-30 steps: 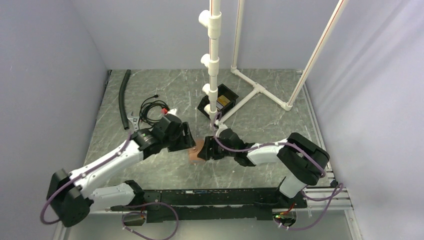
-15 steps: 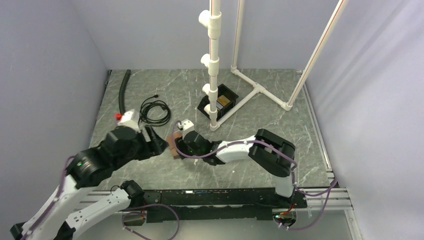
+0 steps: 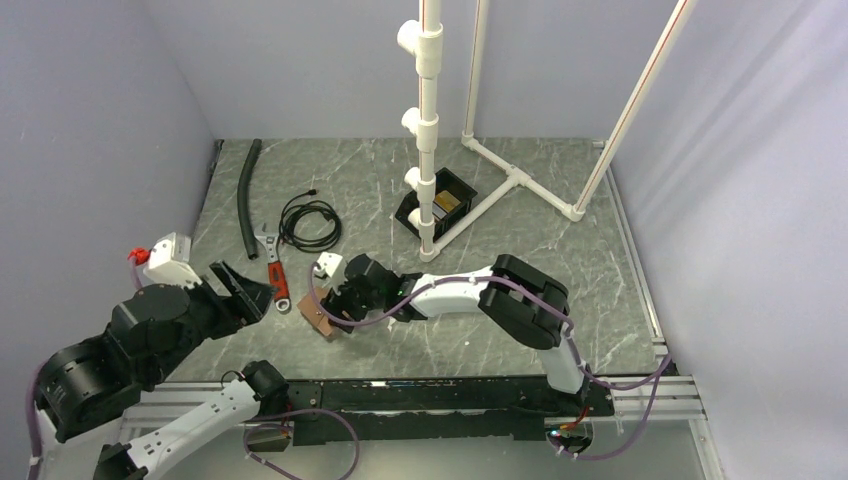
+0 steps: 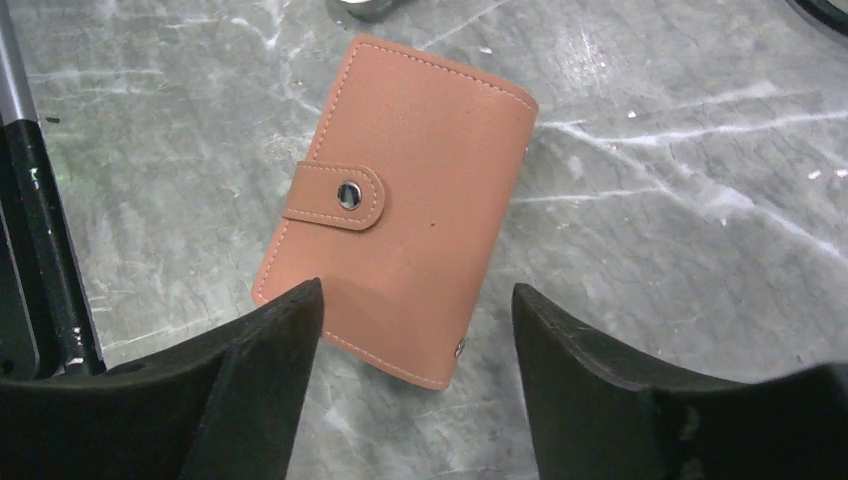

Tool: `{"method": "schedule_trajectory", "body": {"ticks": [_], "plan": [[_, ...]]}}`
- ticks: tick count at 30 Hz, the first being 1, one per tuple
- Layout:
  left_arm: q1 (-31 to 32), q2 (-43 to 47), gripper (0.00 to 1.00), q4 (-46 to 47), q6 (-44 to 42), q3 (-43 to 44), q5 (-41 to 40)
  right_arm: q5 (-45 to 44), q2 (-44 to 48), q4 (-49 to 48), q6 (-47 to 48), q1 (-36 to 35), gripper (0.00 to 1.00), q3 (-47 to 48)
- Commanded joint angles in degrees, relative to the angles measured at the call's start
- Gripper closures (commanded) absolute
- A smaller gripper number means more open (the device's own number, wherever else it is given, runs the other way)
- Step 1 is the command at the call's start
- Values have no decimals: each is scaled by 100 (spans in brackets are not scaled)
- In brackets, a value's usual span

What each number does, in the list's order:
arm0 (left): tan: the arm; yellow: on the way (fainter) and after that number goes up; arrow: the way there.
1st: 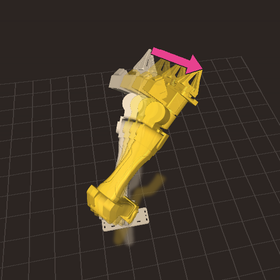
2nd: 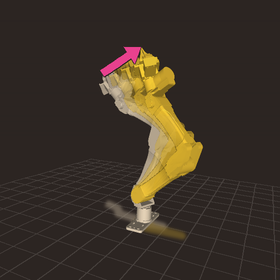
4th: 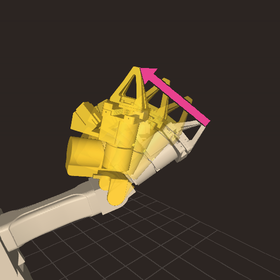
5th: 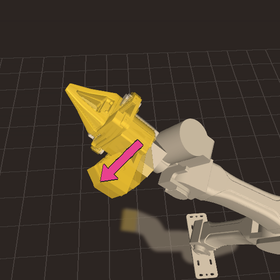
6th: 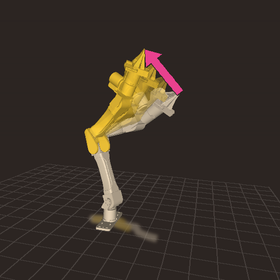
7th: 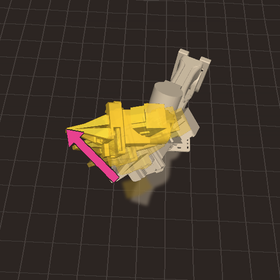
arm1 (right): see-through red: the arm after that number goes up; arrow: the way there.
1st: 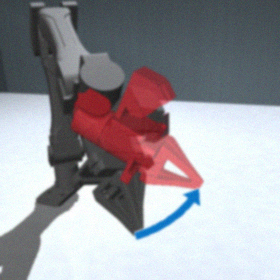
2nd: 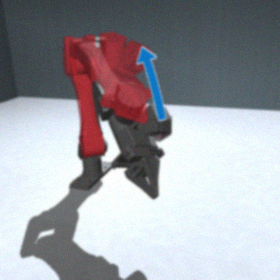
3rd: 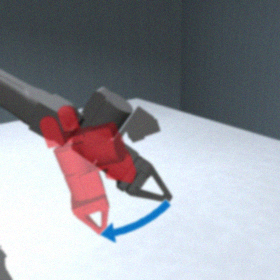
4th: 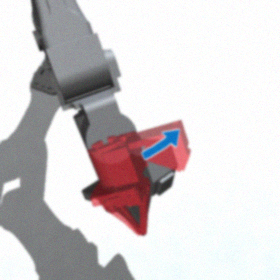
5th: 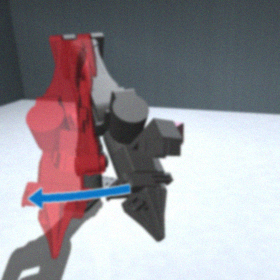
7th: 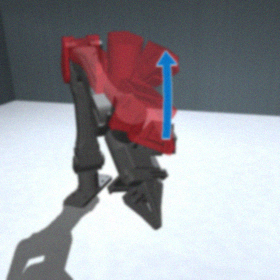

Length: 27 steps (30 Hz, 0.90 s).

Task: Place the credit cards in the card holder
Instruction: Reset both arms

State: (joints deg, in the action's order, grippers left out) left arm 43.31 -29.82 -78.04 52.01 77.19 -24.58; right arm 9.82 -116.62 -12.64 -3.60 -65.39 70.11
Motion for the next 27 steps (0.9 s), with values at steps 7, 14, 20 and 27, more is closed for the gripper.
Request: {"method": "schedule_trajectory", "body": {"ticks": [7,14,20,27], "plan": [[26,-200,13,-32,-421,872,-441,-2262,1666,2956,-992,-54,6,934],[128,-636,3,580,-1368,2079,-592,-3961,4688,4903,-1336,-106,0,768],[208,-865,1,1628,-2311,2058,-666,-5312,6070,5678,-594,-122,0,1893],[246,-1303,1,1847,-2667,2574,-765,-5589,7076,4769,286,-117,0,2166]]}}
